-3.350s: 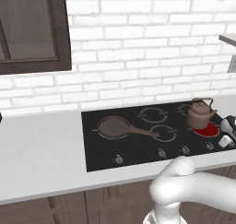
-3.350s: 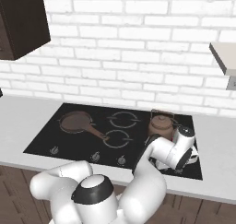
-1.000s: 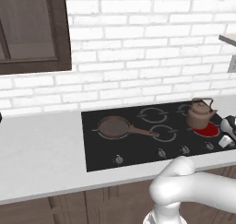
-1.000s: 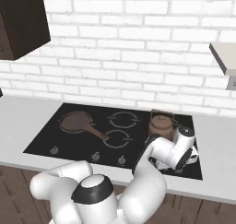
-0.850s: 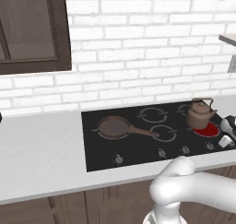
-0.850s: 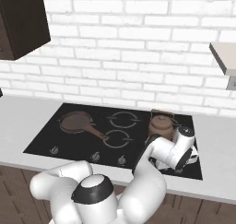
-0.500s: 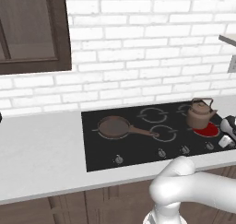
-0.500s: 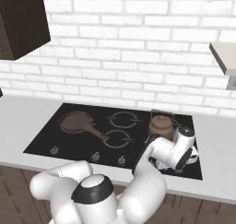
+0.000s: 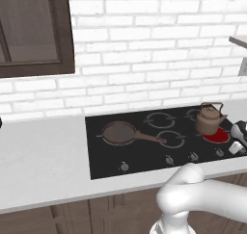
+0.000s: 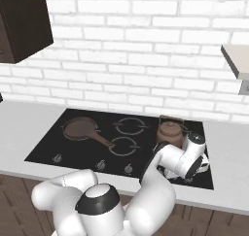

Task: Pick the kettle from the counter and place it on a stove burner. Then turn the burner on.

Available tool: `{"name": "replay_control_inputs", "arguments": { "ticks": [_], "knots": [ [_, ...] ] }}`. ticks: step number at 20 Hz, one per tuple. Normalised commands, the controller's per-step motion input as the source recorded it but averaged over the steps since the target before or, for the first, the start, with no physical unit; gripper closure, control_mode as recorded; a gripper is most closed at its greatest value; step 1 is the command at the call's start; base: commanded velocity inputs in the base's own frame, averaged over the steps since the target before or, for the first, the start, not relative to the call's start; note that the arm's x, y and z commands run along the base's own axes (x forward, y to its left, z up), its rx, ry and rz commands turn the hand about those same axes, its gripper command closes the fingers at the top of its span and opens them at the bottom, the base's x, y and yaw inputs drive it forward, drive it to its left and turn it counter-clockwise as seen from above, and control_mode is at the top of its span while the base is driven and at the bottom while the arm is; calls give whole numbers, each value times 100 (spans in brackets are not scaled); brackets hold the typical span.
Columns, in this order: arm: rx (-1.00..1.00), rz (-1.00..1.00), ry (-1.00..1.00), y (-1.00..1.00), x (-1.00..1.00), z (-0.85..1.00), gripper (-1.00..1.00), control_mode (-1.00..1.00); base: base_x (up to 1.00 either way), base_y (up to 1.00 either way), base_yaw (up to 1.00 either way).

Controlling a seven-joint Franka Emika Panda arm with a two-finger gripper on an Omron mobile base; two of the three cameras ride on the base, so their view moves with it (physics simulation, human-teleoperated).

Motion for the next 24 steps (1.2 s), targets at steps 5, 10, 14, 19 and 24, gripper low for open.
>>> {"name": "replay_control_inputs", "arguments": {
  "ticks": [5, 10, 14, 19, 24],
  "knots": [
    [0, 0, 0, 0, 0, 0, -100, -100, 0, 0, 0],
    [0, 0, 0, 0, 0, 0, -100, -100, 0, 0, 0],
    [0, 0, 0, 0, 0, 0, -100, -100, 0, 0, 0],
    [0, 0, 0, 0, 0, 0, -100, -100, 0, 0, 0],
    [0, 0, 0, 0, 0, 0, -100, -100, 0, 0, 0]
  ]
}}
